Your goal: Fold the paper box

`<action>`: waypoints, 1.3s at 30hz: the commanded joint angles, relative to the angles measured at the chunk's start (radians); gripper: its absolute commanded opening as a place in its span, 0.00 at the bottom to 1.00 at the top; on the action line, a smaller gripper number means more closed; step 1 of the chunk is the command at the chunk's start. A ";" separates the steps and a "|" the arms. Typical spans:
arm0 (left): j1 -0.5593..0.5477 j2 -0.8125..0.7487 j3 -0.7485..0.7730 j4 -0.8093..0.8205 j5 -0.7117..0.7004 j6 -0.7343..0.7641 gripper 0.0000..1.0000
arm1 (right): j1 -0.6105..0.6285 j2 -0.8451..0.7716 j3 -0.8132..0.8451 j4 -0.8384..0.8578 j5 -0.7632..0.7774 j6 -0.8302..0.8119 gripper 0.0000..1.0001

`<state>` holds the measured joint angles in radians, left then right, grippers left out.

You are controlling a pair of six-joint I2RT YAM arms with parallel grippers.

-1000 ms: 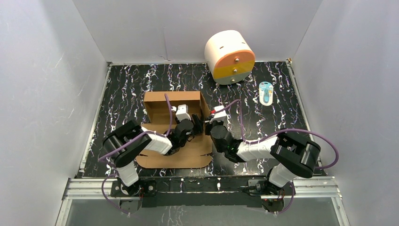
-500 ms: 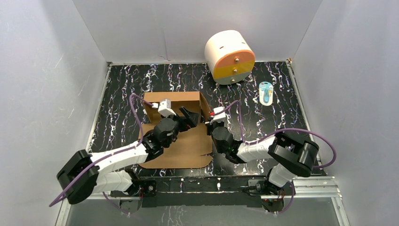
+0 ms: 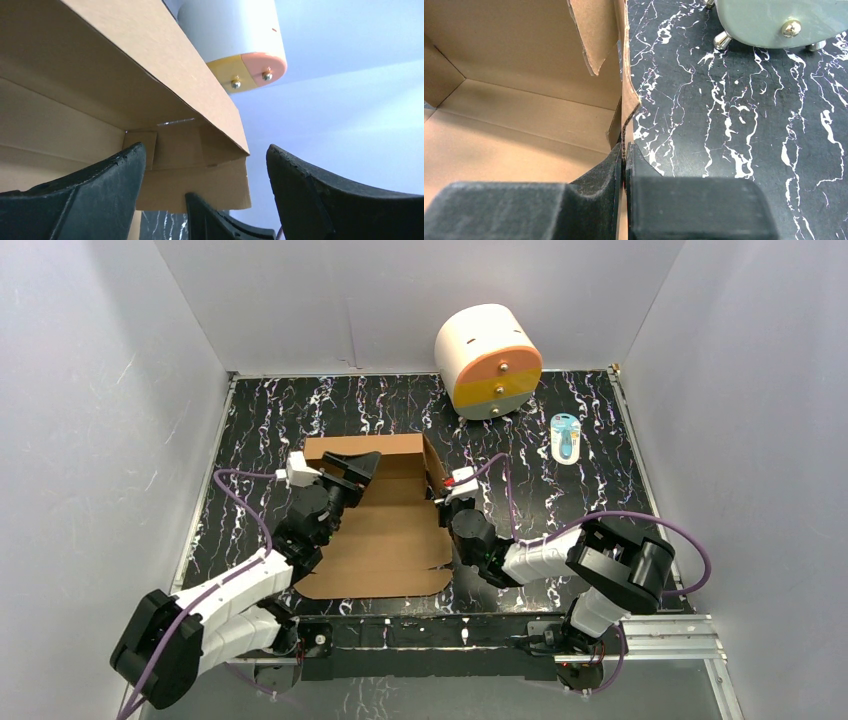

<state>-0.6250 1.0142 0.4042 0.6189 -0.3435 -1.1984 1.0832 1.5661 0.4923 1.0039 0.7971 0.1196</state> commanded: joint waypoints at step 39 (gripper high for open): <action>0.094 0.108 -0.079 0.332 0.094 -0.233 0.02 | 0.008 0.040 0.107 0.062 0.007 0.023 0.14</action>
<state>-0.4938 1.1461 0.3332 0.9226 -0.2432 -1.4513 1.0832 1.5906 0.5262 1.0225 0.7799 0.1284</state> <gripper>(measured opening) 0.027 0.141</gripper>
